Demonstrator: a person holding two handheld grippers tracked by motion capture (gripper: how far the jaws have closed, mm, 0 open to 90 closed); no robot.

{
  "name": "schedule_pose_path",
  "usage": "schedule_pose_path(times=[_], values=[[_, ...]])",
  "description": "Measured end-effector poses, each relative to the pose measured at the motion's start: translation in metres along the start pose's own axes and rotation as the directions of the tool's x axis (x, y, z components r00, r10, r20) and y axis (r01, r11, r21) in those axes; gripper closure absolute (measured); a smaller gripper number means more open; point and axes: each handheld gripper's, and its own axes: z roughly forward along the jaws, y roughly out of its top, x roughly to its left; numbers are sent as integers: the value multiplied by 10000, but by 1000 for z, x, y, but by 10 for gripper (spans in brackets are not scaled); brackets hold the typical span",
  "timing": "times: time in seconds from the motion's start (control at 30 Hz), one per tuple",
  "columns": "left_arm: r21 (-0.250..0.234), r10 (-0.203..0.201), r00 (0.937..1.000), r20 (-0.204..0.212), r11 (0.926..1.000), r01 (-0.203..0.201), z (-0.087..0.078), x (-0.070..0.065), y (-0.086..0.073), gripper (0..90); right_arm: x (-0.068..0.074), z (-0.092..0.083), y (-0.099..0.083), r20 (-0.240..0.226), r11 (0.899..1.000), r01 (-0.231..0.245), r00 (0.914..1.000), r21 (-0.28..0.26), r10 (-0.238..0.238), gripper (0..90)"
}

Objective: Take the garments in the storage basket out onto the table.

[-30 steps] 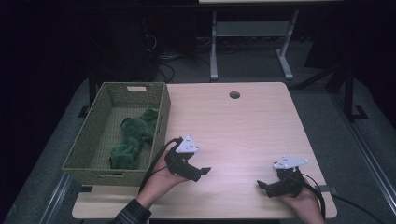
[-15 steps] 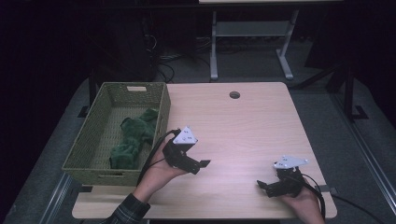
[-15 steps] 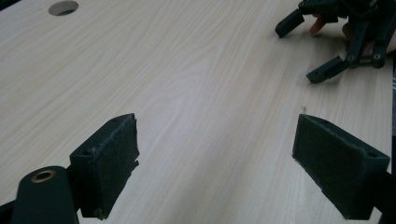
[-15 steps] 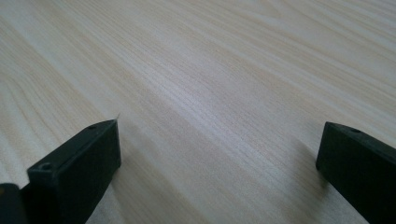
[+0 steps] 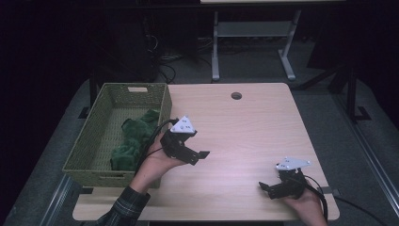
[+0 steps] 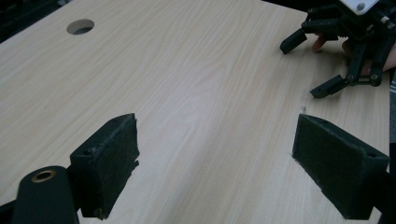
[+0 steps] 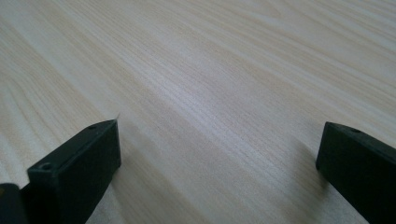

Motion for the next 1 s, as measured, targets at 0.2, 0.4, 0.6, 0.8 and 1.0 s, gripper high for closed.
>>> schedule_pose_path(times=[0.2,0.4,0.6,0.8,1.0], values=[[-64,85,9998,-175,9999,-86,-10,12,8,138,0,0,0,-1,10000,-12,10000,5,12,0],[-10,-61,9998,-166,10000,61,-17,21,5,140,0,0,0,22,10000,63,10000,-15,-63,0],[34,-204,9990,-393,9998,206,-29,29,-1,140,-1,0,0,15,10000,76,10000,-20,-76,0],[-122,-509,9972,-546,9987,503,-45,40,-9,140,-1,0,0,16,10000,75,10000,-15,-74,0],[-190,-779,9941,-750,9969,767,-58,50,-16,140,-1,0,0,15,10000,73,10000,-15,-73,0]])
